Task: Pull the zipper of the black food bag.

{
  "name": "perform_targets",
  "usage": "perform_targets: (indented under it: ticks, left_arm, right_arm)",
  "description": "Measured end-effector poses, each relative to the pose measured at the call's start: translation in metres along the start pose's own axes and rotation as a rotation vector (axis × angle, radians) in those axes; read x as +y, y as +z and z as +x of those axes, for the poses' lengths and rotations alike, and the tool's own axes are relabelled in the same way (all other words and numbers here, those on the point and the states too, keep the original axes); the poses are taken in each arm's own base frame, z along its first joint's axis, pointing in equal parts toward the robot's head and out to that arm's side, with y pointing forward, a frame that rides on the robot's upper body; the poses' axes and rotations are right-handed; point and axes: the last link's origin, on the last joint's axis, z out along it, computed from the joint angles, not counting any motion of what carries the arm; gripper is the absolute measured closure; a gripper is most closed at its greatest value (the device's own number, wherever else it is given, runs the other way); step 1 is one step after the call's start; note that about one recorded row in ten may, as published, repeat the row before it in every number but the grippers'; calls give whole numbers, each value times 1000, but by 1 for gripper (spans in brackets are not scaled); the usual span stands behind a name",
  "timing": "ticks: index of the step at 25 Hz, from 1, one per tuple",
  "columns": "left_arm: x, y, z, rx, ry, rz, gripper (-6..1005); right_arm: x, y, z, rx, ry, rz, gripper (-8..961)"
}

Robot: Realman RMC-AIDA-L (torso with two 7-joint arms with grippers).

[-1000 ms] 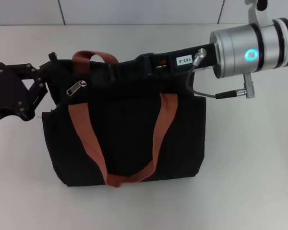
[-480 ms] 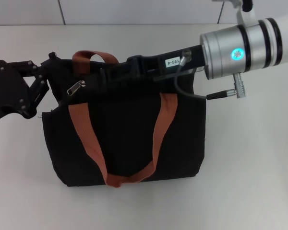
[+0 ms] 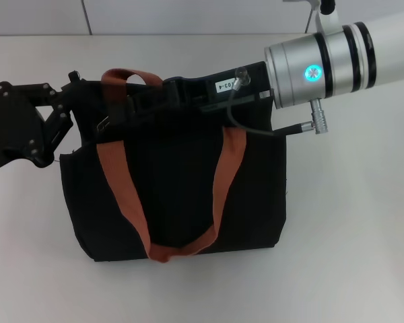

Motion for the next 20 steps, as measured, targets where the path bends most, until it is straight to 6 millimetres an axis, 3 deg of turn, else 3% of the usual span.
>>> perform_targets:
  ticks: [20]
  left_arm:
    - [5, 16, 4, 43, -7, -49, 972]
  right_arm:
    - [0, 13, -9, 4, -12, 50, 484]
